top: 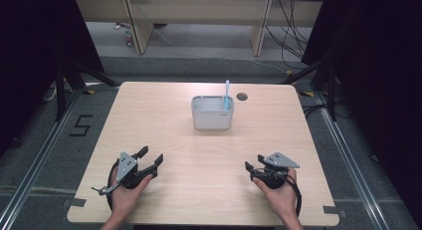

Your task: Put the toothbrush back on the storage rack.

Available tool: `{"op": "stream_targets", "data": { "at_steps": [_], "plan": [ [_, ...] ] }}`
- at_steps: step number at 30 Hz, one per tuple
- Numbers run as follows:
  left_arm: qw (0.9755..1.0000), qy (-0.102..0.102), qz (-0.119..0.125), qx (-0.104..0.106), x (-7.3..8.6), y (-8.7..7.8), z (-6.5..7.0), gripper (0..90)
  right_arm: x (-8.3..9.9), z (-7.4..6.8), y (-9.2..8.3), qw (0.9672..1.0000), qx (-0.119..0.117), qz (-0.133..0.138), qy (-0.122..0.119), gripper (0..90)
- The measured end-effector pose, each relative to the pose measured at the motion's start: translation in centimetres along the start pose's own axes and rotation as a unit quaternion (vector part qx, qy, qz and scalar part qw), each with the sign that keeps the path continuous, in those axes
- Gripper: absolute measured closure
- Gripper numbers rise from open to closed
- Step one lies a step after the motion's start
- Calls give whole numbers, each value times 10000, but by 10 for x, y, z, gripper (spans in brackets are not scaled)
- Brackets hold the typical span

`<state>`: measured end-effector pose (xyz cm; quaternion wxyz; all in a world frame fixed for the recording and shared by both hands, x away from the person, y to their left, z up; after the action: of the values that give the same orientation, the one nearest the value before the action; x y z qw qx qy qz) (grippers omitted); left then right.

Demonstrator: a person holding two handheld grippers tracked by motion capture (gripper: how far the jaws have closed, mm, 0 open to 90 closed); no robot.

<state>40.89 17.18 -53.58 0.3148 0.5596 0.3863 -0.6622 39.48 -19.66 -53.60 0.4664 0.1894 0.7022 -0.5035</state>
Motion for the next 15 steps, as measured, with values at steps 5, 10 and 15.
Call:
{"op": "stream_targets", "data": {
  "at_steps": [5, 10, 15],
  "plan": [
    [9999, 26, -86, -46, 1, -1, 1, 334, 9, 1, -8, 9999, -4, 162, 15, 426],
    [10000, 20, -79, -32, 1, -1, 0, 334, 13, 4, -12, 9991, 121, 397, 95, 426],
    [10000, 20, -85, -5, 1, -1, 1, 334, 15, 5, -15, 9976, 199, 633, 219, 428]
  ]
}}
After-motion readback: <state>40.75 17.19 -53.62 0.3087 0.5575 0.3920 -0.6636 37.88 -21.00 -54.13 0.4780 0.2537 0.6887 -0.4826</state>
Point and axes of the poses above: each handheld gripper's, and its own axes: y roughly forward along the jaws, x roughly out of its underside, z roughly to its right, the point moved 7 cm from there along y, roughly forward along the jaws, and after that the axes turned 2 degrees about x, right-handed, at the moved point
